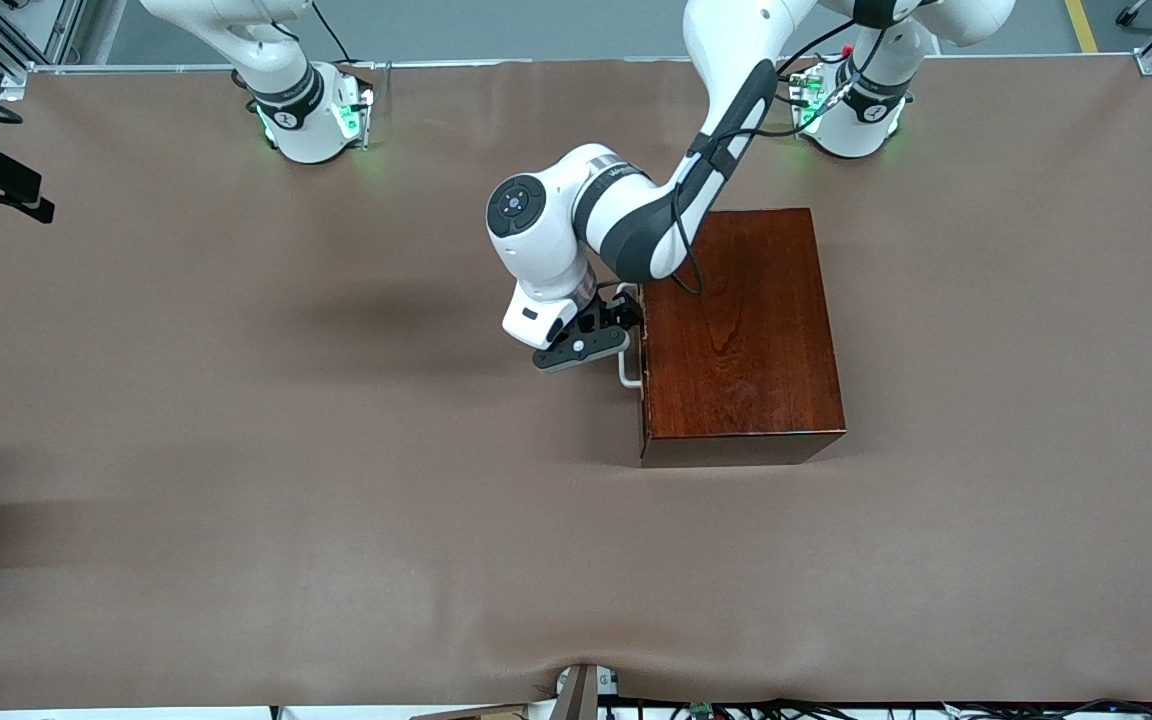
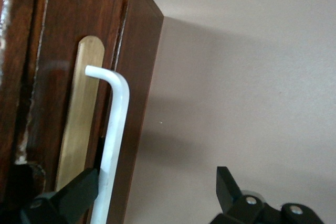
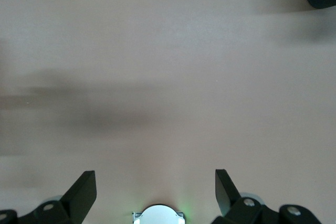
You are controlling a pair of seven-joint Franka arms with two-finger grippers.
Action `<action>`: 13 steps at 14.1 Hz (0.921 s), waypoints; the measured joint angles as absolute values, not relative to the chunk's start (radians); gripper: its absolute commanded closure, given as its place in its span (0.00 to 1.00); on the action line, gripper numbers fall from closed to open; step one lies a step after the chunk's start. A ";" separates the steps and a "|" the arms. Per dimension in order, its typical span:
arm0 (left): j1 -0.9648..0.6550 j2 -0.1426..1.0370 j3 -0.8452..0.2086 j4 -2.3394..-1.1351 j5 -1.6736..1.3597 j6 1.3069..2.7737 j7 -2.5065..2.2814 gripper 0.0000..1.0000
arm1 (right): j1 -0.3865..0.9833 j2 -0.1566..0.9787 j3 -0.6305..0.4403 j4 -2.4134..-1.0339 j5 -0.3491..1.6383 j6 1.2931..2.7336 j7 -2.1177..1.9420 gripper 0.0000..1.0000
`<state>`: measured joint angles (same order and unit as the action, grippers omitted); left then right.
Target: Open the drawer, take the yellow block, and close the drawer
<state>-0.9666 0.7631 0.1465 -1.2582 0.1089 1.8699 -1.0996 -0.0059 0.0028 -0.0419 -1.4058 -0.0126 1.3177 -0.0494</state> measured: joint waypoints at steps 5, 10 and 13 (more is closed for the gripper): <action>-0.968 0.765 0.142 -1.258 0.095 1.840 -1.100 0.00 | -0.006 0.003 -0.042 -1.406 -0.013 1.318 -0.049 0.00; -0.967 0.768 0.142 -1.259 0.094 1.862 -1.100 0.00 | -0.006 0.003 -0.042 -1.406 -0.013 1.318 -0.049 0.00; -0.967 0.768 0.144 -1.261 0.094 1.884 -1.104 0.00 | -0.006 0.003 -0.042 -1.406 -0.013 1.318 -0.049 0.00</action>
